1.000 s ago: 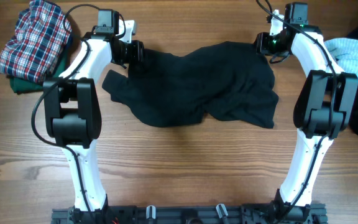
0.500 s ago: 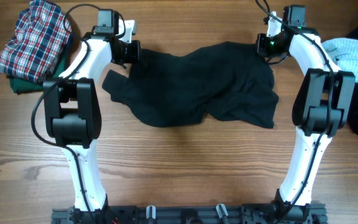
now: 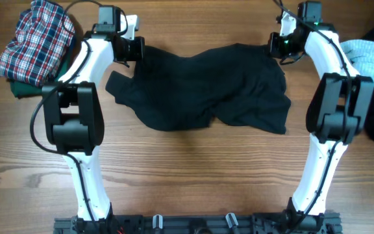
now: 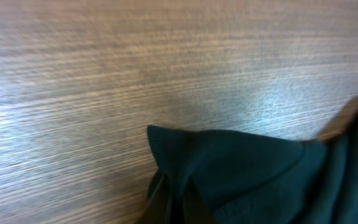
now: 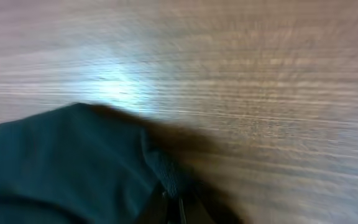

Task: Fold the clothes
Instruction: 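Lift the shirt by its corners with both grippers and lay it down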

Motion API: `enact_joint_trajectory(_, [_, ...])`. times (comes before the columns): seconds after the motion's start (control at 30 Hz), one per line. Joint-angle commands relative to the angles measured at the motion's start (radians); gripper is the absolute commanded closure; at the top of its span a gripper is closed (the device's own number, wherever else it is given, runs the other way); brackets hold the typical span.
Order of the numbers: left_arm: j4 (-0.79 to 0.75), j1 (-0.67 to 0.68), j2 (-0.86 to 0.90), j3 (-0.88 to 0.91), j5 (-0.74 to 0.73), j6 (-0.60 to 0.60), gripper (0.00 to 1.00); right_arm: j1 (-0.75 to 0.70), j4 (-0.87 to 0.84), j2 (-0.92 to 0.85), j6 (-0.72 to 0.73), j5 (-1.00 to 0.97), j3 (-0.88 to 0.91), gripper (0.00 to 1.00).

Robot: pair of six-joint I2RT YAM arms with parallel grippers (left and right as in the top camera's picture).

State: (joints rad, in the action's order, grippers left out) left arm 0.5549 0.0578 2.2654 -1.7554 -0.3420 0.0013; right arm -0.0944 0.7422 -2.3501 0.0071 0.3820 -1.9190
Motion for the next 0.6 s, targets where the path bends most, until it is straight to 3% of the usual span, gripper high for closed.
enact_joint_trajectory(0.0, [0.0, -0.025, -0.133, -0.039, 0.006, -0.013, 0.96, 0.002, 0.021, 0.174, -0.03, 0.01, -0.05, 0.96])
enact_joint_trajectory(0.57, [0.087, -0.028, -0.575, -0.038, 0.174, -0.008, 0.96, -0.023, 0.233, 0.612, -0.06, -0.028, -0.05, 0.96])
